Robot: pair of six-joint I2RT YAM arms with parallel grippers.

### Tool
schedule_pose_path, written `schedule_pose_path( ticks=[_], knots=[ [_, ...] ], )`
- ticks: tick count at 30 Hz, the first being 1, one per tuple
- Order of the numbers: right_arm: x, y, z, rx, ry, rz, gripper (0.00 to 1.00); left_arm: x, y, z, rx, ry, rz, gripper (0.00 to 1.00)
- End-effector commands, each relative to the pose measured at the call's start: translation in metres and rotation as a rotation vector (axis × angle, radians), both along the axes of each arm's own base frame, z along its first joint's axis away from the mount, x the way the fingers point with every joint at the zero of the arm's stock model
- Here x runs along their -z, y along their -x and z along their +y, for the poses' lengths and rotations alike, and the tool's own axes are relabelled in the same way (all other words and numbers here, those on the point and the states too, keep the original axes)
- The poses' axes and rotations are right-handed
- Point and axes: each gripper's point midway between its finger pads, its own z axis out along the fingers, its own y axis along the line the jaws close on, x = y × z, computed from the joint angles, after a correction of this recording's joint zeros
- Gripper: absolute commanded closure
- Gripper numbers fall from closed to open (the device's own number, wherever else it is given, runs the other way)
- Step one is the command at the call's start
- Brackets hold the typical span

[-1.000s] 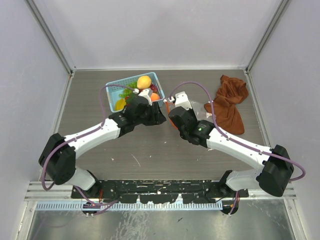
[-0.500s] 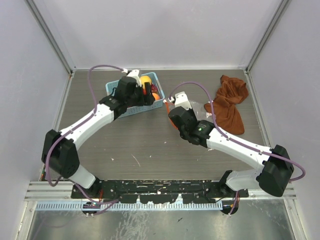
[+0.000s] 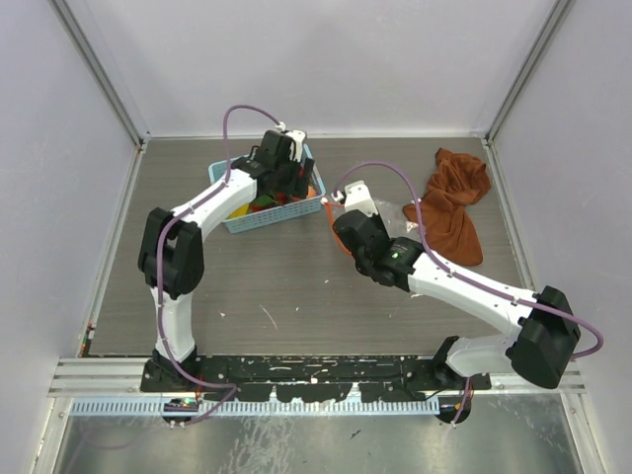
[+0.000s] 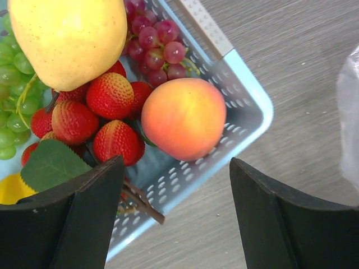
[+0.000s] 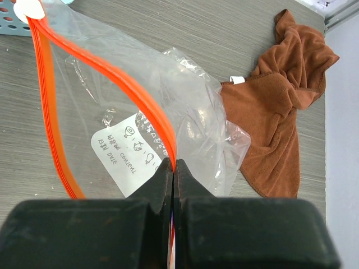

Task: Place the food in the zip-top bag and seal the zipper
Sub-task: Pick up the fake fruit from the bin.

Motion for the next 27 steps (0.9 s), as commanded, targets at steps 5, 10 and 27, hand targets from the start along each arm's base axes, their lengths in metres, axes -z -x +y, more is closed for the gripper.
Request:
schedule_pose_path(
  ticks=[5,10,27],
  knots=[
    [-0.014,-0.006,0.008,-0.003,-0.061,-0.043,1.00,0.019,-0.012,-0.015,0.129,0.002,0.057,0.23],
    [-0.012,-0.006,0.010,-0.008,-0.063,-0.037,1.00,0.033,-0.017,-0.024,0.157,0.006,0.081,0.23],
    [-0.010,-0.006,0.010,-0.007,-0.064,-0.031,1.00,0.082,-0.009,-0.028,0.208,0.017,0.242,0.15]
  ],
)
